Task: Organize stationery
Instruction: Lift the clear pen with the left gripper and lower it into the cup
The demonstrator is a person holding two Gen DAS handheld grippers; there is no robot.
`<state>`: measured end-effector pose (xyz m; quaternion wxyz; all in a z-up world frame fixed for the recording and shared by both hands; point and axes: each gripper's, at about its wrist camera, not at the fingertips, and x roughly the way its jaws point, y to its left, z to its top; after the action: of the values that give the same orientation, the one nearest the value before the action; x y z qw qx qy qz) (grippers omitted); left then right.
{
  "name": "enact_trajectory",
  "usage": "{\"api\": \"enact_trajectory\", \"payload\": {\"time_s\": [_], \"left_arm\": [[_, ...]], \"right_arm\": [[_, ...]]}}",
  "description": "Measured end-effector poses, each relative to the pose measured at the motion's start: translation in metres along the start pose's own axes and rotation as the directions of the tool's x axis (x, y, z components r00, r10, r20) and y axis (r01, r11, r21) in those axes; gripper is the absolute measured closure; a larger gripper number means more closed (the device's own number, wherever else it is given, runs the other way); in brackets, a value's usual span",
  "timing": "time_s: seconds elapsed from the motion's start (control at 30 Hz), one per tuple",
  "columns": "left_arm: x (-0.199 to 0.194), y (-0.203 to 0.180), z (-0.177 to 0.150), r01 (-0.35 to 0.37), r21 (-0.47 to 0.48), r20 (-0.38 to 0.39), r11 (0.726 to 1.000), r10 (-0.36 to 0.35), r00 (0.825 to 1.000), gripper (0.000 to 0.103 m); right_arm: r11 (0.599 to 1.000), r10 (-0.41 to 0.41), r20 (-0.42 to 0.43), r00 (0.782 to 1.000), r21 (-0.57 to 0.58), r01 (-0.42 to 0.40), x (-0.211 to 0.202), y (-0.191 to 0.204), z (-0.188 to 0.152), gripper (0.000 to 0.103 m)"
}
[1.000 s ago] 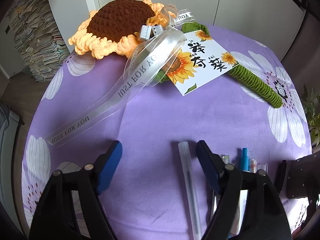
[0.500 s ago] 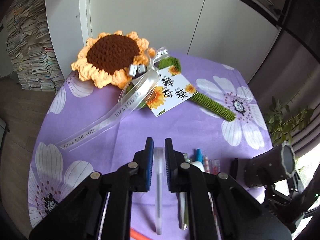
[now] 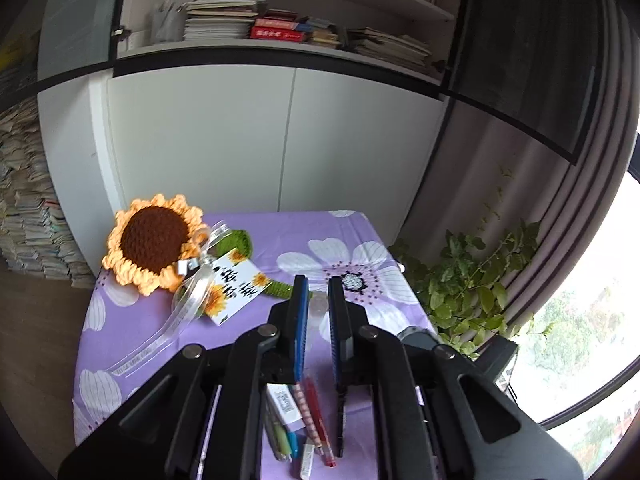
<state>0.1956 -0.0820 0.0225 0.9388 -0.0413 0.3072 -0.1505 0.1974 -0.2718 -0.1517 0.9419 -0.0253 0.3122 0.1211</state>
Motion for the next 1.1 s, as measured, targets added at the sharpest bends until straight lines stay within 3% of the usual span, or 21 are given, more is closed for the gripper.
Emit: {"api": "enact_trajectory", "payload": {"time_s": [0.23,0.37,0.57,0.67,0.87,1.0,1.1], "left_arm": [[-0.003,-0.047,0.016,0.093,0.076,0.030,0.993,-0.096,0.995,0.095],[-0.001,-0.059,0.012,0.102,0.112,0.025,0.988,-0.106,0.994,0.095],[0.048,-0.033,-0.026,0.032,0.084,-0.150,0.996,-0.019,0.988,0.093],[0.079,-0.014,-0.046,0.019,0.027,-0.261,0.999,-0.011,0.965,0.094],[0.120,-0.017,-0.070,0.095,-0.034,-0.397,0.995,-0.101,0.912,0.094],[0.153,-0.031,-0.087,0.147,-0.080,-0.495,0.986,-0.167,0.853,0.083],[0.172,-0.031,-0.100,0.136,-0.125,-0.565,0.983,-0.183,0.805,0.077]], "right_arm": [[1.000,0.003,0.001,1.000,-0.008,-0.003,0.000,0.002,0.000,0.031],[1.000,-0.004,-0.001,1.000,-0.030,0.004,0.000,0.006,0.001,0.031],[0.999,-0.039,0.024,0.999,0.004,0.039,-0.006,0.002,0.001,0.031],[0.995,-0.093,0.043,0.995,0.037,0.092,-0.011,-0.004,0.000,0.031],[0.983,-0.157,0.032,0.987,-0.095,0.159,-0.021,-0.007,-0.004,0.031],[0.996,-0.076,0.008,0.997,-0.056,0.076,-0.021,-0.021,-0.009,0.031],[0.996,-0.075,0.022,0.997,-0.043,0.076,-0.022,-0.020,-0.016,0.031]]}}
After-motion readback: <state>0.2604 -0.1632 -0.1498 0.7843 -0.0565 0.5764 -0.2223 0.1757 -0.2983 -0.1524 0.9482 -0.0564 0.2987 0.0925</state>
